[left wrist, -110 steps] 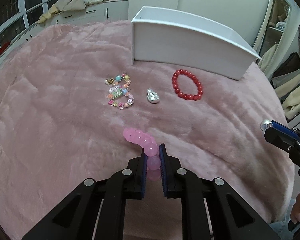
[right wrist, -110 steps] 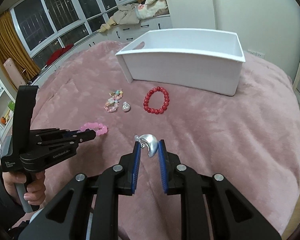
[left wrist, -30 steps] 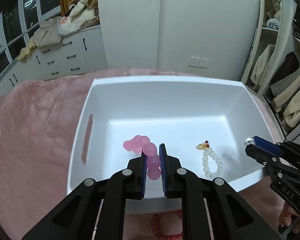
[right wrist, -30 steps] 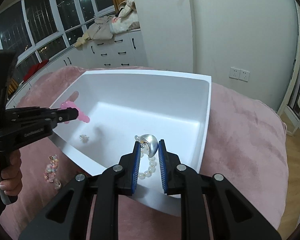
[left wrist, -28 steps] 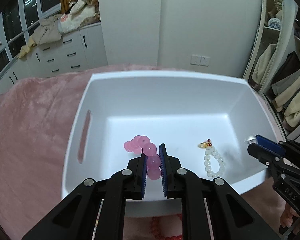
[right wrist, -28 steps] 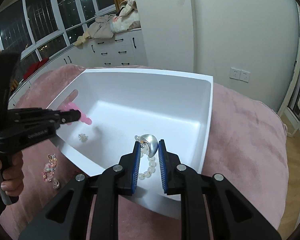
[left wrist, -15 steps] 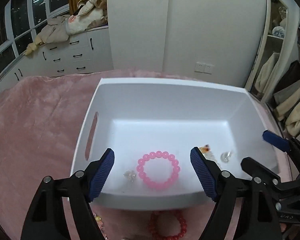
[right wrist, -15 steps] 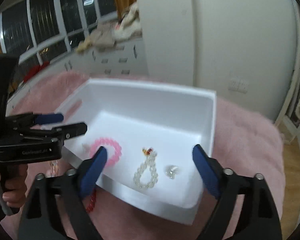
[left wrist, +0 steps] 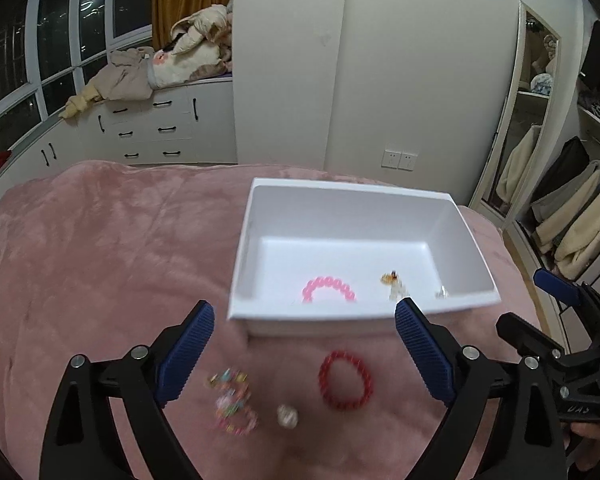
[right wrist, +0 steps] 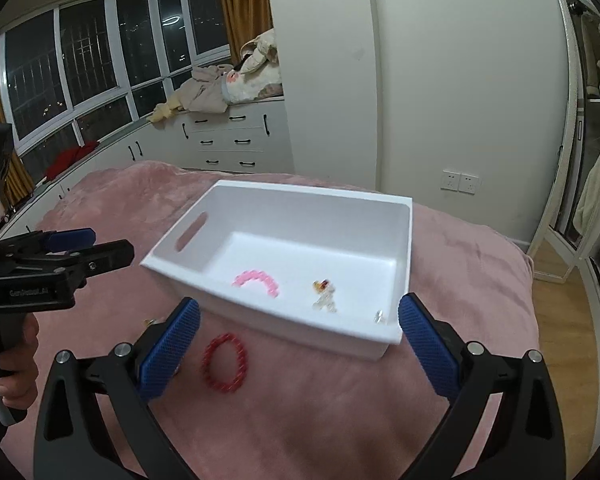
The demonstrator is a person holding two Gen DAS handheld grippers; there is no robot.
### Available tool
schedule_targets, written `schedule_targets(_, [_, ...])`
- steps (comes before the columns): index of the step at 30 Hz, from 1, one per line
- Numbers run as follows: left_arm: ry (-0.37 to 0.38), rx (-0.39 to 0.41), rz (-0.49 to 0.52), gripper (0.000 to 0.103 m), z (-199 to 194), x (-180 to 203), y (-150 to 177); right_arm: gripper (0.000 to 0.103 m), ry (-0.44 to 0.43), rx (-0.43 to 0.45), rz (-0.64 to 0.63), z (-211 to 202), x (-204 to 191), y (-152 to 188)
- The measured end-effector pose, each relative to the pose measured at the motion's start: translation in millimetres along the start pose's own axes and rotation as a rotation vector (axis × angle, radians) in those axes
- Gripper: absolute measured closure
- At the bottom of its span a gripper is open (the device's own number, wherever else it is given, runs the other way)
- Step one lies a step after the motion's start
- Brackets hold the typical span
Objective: Organize jewelry
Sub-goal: 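Open the left tool to drop the pink bracelet while the right tool releases the heart into the box, then move both open tools back toward the red and multicolour bracelets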
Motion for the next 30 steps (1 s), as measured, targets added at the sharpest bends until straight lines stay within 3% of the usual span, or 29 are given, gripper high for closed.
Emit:
schedule_targets(12, [-0.001,-0.008,-0.021,0.009,-80,-41,70,0.005,-0.037,-0.054,-0.029,-46,-73,53])
schedule_targets(23, [0.008,-0.094,-0.051,0.009,-51,-56,135,0.005,-0.049,-0.116,-0.009,-28,-84,100])
schedule_targets(27, [-0.019,-0.115,-0.052,0.012,-32,-61,144,0.018,-0.059,-0.124,0.007,-13,-81,110])
schedule_targets(29, [-0.023,-0.136,-0.058,0.023,-20,-64,146,0.032,-0.074,-0.154,0.015,-2,-80,115])
schedule_targets(30, [-0.022,-0.147,-0.062,0.025,-15,-64,146,0.034,-0.08,-0.166,0.018,4,-79,117])
Point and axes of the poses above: each gripper's, at about its wrist camera, not at the fingertips, and z roughly the way its jaws point, x to its right, y to its underside, the point moved 3 cm from there along z, roughly the way its jaws point, and after that the axes turned 8 degrees about x, right-handed, at the moved point
